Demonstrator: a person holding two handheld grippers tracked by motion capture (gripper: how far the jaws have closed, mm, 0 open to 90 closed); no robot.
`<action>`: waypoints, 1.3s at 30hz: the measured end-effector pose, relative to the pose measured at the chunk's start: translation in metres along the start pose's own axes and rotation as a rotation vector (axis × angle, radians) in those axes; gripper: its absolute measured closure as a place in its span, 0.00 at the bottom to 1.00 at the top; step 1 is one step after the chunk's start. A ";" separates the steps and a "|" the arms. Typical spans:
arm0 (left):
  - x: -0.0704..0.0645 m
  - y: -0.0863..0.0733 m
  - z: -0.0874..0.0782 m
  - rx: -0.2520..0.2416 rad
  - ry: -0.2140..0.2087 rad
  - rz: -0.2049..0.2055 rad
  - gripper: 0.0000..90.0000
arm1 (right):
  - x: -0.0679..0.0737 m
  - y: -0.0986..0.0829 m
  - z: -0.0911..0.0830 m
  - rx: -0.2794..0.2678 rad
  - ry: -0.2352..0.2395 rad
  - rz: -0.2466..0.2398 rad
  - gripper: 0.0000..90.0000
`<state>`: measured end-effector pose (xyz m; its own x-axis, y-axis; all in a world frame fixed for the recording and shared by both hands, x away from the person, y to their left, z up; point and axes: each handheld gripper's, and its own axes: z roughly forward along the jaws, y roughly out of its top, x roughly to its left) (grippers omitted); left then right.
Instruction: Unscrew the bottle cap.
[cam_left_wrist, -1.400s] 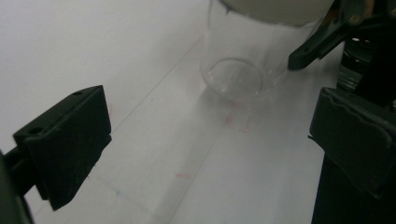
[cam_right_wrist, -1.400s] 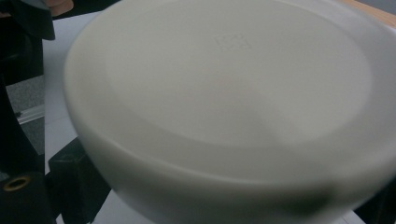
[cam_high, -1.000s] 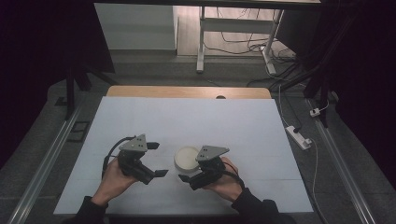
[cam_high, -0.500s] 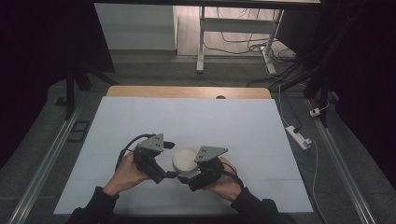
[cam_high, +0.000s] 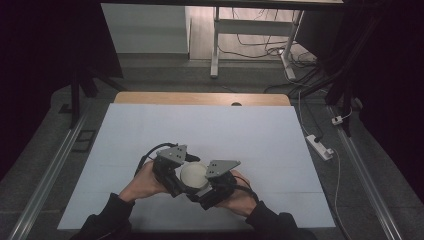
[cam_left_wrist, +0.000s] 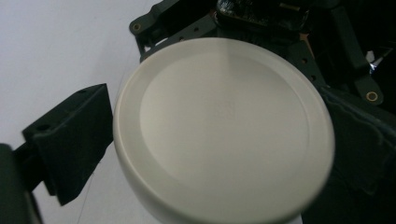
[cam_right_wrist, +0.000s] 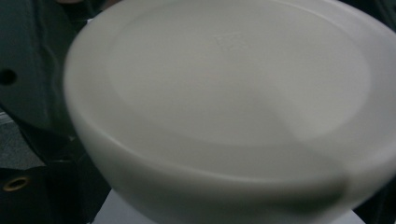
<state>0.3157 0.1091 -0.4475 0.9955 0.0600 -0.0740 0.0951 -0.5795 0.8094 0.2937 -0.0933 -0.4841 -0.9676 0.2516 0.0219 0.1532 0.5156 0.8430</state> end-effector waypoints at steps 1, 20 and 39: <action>0.000 0.000 0.000 -0.007 -0.010 0.003 0.06 | 0.000 0.000 0.000 0.001 0.003 0.001 0.07; -0.013 0.015 0.016 0.007 0.317 -0.277 0.09 | -0.010 -0.001 0.000 0.013 -0.154 0.100 0.07; -0.010 0.012 -0.019 0.049 0.119 -0.056 0.02 | -0.007 0.000 -0.003 -0.011 -0.046 0.048 0.07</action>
<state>0.3069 0.1170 -0.4255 0.9812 0.1875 -0.0460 0.1532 -0.6111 0.7766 0.3001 -0.0977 -0.4823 -0.9490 0.3130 0.0383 0.1969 0.4931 0.8474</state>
